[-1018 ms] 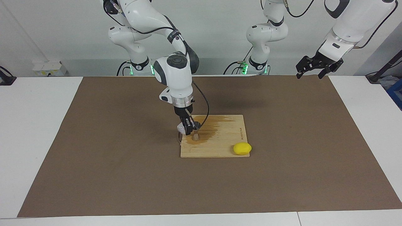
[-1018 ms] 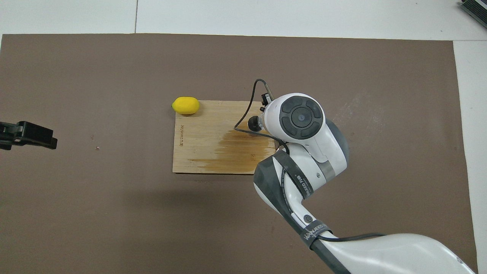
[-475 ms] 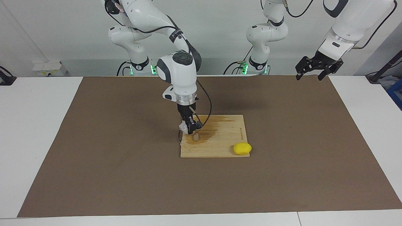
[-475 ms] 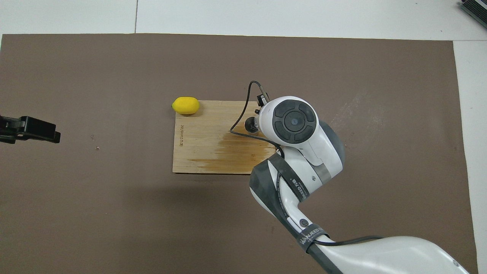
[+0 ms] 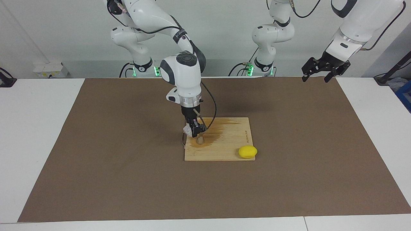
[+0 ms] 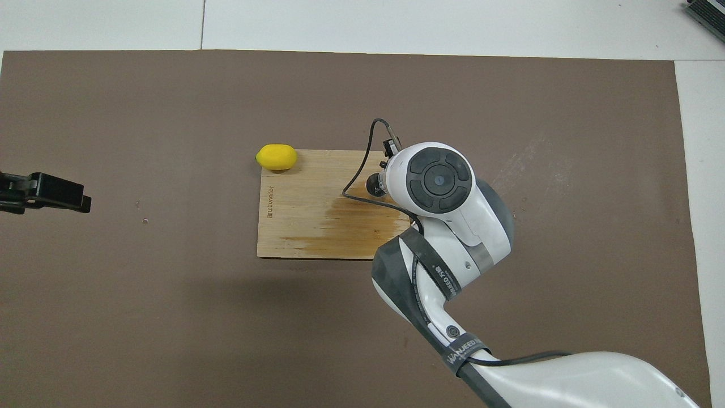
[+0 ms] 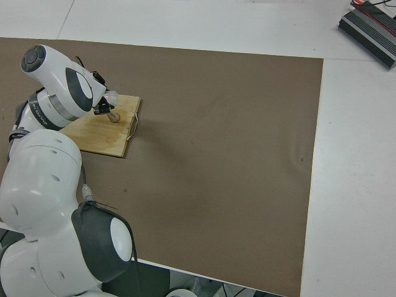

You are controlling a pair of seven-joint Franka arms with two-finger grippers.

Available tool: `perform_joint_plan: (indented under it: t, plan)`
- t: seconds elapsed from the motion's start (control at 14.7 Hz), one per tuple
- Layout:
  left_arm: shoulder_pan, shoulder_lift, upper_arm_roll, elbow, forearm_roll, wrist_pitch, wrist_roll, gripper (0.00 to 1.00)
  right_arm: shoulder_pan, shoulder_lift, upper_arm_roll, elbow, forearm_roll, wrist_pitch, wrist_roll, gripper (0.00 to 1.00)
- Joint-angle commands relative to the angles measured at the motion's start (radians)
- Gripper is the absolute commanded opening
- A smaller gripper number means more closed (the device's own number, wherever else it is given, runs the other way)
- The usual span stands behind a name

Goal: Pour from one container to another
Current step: 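Tilt the clear glass over the dark cup with the right gripper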

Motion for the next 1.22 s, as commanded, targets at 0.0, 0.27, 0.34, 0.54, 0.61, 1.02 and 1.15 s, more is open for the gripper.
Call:
perform_joint_plan:
  t: [0.0, 0.27, 0.34, 0.54, 0.61, 1.02, 1.15]
  plan:
    - [0.008, -0.021, -0.001, -0.024, -0.014, 0.011, 0.003, 1.00, -0.008, 0.005, 0.002, 0.025, -0.011, -0.004, 0.035, 0.00]
    - [0.008, -0.021, -0.001, -0.024, -0.014, 0.011, 0.003, 1.00, -0.017, 0.005, 0.003, 0.030, 0.023, 0.002, 0.055, 0.00]
    - [0.008, -0.021, -0.001, -0.024, -0.014, 0.011, 0.004, 1.00, -0.017, 0.005, 0.002, 0.033, 0.044, 0.002, 0.056, 0.00]
    - [0.008, -0.021, -0.001, -0.024, -0.014, 0.011, 0.003, 1.00, -0.031, 0.008, 0.002, 0.045, 0.112, 0.005, 0.061, 0.00]
    - [0.008, -0.021, -0.001, -0.024, -0.014, 0.011, 0.004, 1.00, -0.037, 0.008, 0.002, 0.047, 0.136, 0.005, 0.061, 0.00]
    - [0.008, -0.021, -0.001, -0.024, -0.014, 0.011, 0.004, 1.00, -0.097, 0.012, 0.002, 0.050, 0.280, 0.009, 0.043, 0.00]
    - [0.008, -0.021, -0.001, -0.024, -0.014, 0.011, 0.003, 1.00, -0.111, 0.015, 0.002, 0.047, 0.337, 0.026, 0.020, 0.00]
